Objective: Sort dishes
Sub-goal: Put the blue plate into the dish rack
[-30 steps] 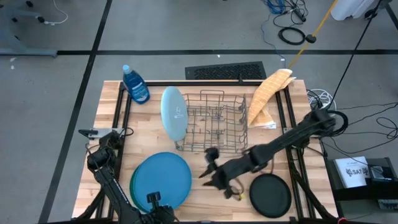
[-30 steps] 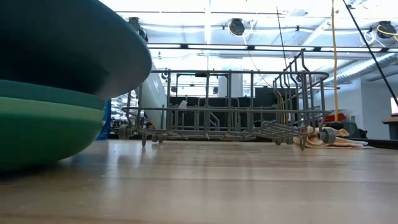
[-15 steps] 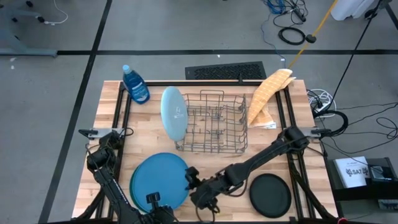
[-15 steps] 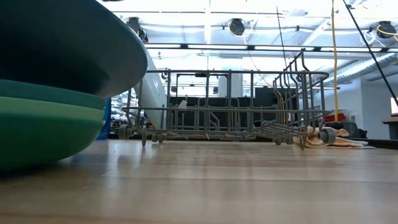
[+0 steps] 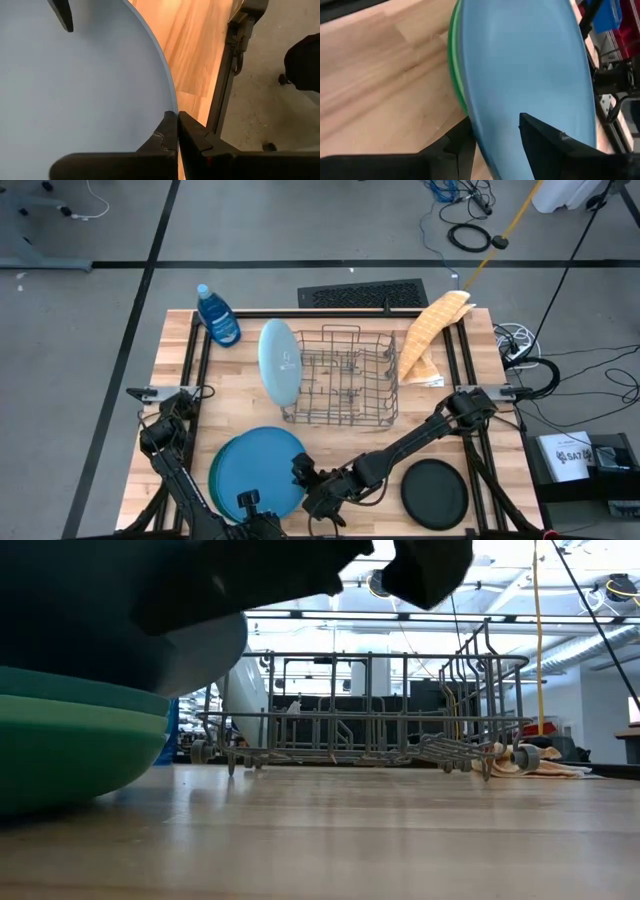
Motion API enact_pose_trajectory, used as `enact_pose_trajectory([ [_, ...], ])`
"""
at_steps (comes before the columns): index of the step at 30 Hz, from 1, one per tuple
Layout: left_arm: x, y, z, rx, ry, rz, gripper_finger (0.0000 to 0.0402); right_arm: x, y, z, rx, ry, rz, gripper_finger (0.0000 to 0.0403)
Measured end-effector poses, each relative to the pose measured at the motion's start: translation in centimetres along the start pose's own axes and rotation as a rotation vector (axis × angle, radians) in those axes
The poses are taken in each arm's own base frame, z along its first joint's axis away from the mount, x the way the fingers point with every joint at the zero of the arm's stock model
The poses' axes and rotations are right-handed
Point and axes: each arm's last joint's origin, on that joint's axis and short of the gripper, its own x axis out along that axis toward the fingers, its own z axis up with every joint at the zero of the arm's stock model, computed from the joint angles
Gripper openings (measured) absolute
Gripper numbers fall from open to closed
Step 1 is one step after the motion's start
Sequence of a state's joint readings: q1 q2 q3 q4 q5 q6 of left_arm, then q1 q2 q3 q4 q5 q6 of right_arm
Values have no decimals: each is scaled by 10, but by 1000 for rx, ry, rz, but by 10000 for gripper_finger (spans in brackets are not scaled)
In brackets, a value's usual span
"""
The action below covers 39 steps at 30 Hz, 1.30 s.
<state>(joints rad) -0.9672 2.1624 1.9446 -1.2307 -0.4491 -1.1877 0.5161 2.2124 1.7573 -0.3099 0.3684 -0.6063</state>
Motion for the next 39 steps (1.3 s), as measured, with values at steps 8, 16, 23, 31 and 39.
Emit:
enact_pose_trajectory([
  [8,1,-2,2,9,-15,-17,0,-3,1,4,-49,-24,-5,60],
  [16,0,-1,2,41,-25,-6,0,-7,8,9,-136,-19,-18,16],
  [23,1,-1,4,33,-45,1,70,-7,7,12,-124,-51,-35,6],
  [31,2,0,5,24,-47,6,203,-7,6,13,-113,-51,-48,6],
  [39,7,4,11,-32,-22,14,118,-10,10,17,-141,-72,-50,5],
])
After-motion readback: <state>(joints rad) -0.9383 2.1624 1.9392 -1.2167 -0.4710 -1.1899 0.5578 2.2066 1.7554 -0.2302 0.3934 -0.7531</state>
